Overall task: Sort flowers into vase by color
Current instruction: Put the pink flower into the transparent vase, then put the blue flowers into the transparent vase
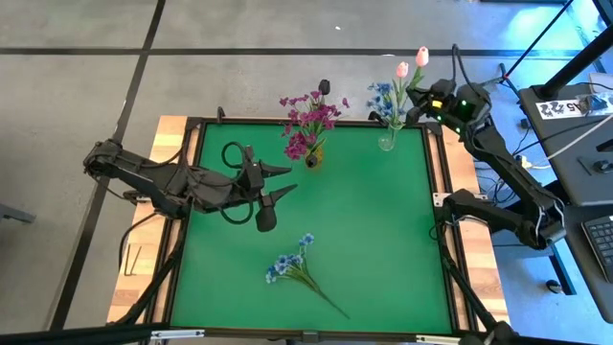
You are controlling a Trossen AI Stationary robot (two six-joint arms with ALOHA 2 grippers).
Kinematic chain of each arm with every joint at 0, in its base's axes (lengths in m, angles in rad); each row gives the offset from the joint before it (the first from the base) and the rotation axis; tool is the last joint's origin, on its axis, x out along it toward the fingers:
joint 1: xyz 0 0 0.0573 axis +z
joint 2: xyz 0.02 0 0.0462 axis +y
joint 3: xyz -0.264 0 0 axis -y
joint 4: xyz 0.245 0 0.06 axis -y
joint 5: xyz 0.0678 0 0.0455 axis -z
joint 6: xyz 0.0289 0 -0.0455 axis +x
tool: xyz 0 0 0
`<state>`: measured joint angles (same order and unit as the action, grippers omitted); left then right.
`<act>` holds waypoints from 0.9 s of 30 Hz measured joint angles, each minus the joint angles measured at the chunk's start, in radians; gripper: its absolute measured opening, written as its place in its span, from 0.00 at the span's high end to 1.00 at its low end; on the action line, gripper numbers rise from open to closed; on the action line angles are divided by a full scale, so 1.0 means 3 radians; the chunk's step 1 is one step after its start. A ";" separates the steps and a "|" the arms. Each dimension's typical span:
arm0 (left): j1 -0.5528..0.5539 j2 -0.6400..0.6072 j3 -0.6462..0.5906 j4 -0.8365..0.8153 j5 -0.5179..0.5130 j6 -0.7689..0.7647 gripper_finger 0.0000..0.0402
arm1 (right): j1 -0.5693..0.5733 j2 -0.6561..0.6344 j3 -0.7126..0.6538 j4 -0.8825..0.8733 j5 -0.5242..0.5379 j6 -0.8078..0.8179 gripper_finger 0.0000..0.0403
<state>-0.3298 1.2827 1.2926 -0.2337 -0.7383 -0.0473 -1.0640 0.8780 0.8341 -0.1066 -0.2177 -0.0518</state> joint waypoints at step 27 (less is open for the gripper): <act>0.0008 0.0001 -0.0048 0.0005 -0.0001 -0.0093 0.56 | -0.0012 -0.0326 0.0000 -0.0586 0.0185 -0.0005 0.25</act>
<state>-0.3275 1.2831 1.2781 -0.2321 -0.7387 -0.0753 -1.0676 0.7803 0.8341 -0.2825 -0.1623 -0.0532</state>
